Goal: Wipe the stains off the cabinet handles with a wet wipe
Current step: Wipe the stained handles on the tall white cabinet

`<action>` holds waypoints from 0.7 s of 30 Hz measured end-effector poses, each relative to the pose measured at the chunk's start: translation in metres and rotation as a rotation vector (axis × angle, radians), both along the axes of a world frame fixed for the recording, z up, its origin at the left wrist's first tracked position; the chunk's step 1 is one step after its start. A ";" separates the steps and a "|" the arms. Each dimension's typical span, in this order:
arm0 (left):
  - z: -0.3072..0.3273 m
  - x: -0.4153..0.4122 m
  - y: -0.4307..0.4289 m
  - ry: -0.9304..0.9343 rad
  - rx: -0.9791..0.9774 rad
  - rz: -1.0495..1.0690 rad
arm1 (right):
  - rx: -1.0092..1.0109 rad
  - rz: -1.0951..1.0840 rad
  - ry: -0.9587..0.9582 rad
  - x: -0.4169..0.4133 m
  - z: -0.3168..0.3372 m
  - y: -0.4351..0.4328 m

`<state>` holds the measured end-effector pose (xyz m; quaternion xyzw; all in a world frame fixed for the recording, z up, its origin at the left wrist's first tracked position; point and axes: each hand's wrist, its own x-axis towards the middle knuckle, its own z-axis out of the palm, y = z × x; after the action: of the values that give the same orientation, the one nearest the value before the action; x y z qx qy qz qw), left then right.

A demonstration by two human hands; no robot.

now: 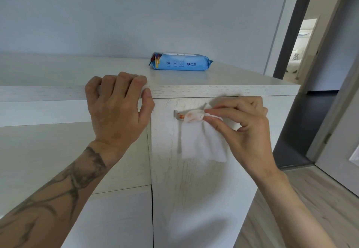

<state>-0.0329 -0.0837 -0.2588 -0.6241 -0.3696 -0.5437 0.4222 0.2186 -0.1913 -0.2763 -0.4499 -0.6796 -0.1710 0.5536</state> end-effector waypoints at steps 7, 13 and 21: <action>-0.001 0.000 0.001 0.002 0.008 0.005 | 0.029 0.058 -0.055 -0.024 0.003 0.009; 0.000 0.000 0.000 0.000 0.020 0.006 | 0.048 0.039 -0.017 -0.033 0.001 0.009; -0.001 -0.001 0.001 0.018 0.011 0.011 | 0.041 -0.014 -0.046 -0.019 0.001 0.000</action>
<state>-0.0343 -0.0825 -0.2600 -0.6248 -0.3663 -0.5377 0.4317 0.1999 -0.1912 -0.2751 -0.4391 -0.6856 -0.1990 0.5456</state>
